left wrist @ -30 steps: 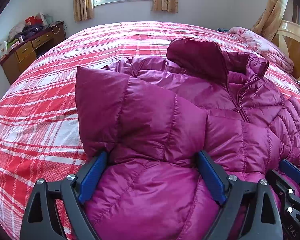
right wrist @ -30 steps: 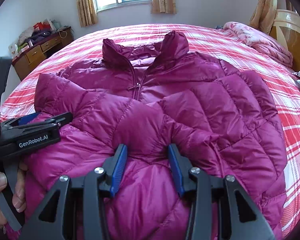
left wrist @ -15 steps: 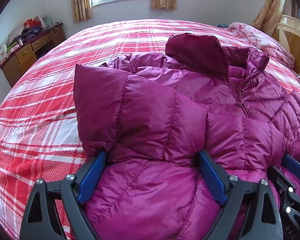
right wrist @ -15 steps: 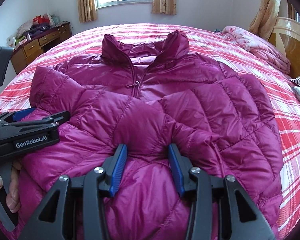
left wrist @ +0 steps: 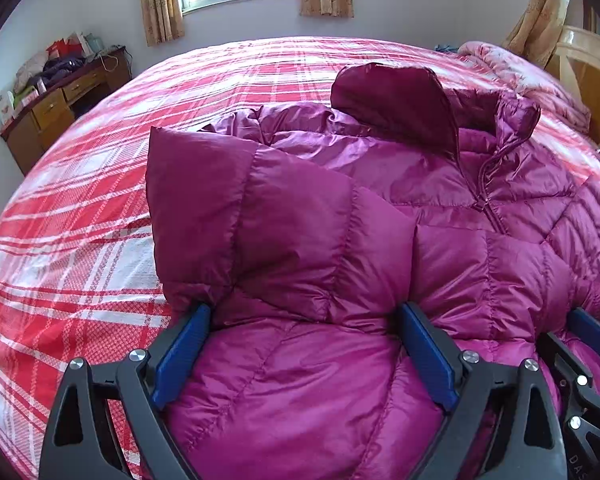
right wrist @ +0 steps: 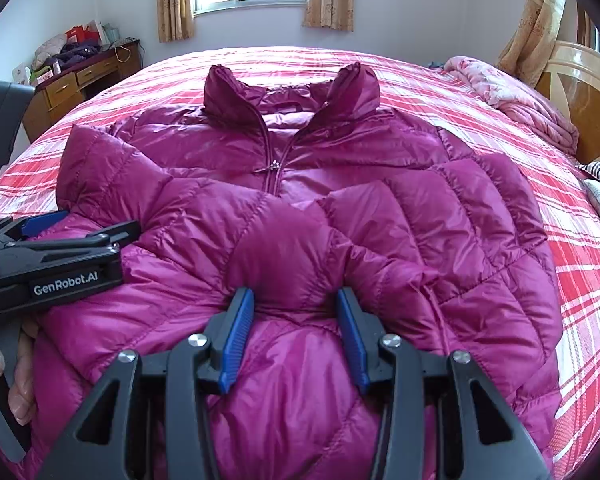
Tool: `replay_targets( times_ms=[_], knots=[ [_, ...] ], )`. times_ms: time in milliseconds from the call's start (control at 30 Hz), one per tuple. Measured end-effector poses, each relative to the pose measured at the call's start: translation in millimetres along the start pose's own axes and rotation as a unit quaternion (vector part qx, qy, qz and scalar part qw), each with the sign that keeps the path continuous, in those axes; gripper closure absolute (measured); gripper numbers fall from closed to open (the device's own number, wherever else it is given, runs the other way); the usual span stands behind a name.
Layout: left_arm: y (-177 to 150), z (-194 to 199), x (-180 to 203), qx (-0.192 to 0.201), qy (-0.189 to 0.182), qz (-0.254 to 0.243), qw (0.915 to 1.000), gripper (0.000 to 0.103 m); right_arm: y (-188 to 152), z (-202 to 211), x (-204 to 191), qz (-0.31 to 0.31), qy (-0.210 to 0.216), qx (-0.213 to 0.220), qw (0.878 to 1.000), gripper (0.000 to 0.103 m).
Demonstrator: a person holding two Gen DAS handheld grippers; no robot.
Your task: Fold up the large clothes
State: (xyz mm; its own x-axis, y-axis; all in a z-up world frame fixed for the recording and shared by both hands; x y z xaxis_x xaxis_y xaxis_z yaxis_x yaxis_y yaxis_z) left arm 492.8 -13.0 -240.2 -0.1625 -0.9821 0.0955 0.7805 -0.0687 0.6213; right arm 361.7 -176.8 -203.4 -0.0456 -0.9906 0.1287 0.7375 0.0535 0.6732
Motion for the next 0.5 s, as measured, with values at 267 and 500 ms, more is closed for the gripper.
replay_targets(
  times_ms=[267,500],
  knots=[
    [6,41,-14,0.056,-0.096,0.039,0.9931,0.009,-3,3,1,0.014,0.019,0.007,1.0,0.056],
    [38,30,-41,0.045,-0.013,0.04,0.9981,0.009,-2,17,5,0.0,0.035,0.018,0.999,0.055]
  ],
)
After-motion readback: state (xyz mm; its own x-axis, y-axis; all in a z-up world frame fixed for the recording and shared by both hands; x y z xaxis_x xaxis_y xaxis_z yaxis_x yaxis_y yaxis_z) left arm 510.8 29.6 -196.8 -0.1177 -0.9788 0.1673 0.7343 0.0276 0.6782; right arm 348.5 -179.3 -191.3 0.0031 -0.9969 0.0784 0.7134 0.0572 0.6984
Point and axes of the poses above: each gripper's, at about its wrist camera, not at the fingertips, and z roughly against the way its jaws point, x to its right, y to its top, the point moved 6 cm from there along -z, roughly the way its jaws point, and after that the axes turned 7 degrees about -y, right-handed, at the moved point
